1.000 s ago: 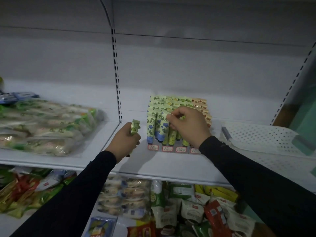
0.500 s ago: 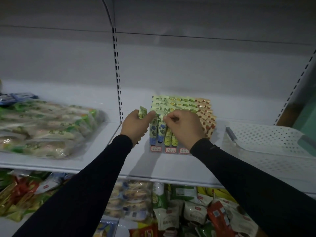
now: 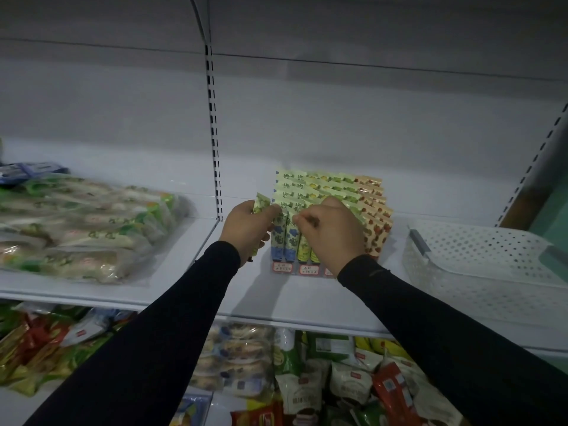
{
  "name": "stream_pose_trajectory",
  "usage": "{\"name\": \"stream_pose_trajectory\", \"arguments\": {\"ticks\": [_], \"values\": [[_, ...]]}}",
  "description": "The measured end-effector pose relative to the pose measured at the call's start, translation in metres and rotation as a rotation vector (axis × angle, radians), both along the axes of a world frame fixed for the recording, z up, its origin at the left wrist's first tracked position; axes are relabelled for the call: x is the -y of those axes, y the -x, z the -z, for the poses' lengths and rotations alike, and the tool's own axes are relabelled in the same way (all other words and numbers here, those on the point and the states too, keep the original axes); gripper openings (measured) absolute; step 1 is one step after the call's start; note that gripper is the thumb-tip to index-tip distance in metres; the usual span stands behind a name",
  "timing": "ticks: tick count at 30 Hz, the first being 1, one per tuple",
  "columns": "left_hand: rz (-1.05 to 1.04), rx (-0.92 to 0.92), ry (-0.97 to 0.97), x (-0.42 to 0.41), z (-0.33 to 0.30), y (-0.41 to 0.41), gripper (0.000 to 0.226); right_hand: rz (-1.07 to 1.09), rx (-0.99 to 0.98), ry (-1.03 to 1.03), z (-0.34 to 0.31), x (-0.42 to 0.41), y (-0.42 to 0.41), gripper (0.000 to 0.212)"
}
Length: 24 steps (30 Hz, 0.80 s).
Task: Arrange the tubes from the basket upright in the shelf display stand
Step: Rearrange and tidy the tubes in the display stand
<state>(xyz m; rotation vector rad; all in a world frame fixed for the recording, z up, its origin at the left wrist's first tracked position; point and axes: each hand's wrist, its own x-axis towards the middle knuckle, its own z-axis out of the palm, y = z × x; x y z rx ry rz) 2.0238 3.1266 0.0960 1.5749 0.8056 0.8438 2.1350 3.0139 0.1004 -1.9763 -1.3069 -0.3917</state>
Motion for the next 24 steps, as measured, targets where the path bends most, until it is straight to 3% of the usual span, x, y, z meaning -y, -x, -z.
{"name": "stream_pose_trajectory", "arguments": {"ticks": [8,24], "values": [[0.007,-0.02,0.011,-0.002,-0.004,-0.002,0.021,0.026,0.017,0.232,-0.033,-0.01,-0.006,0.024],[0.014,-0.003,0.089,-0.001,-0.006,-0.001,0.018,0.035,0.002,0.308,-0.038,-0.018,-0.007,0.025]]}}
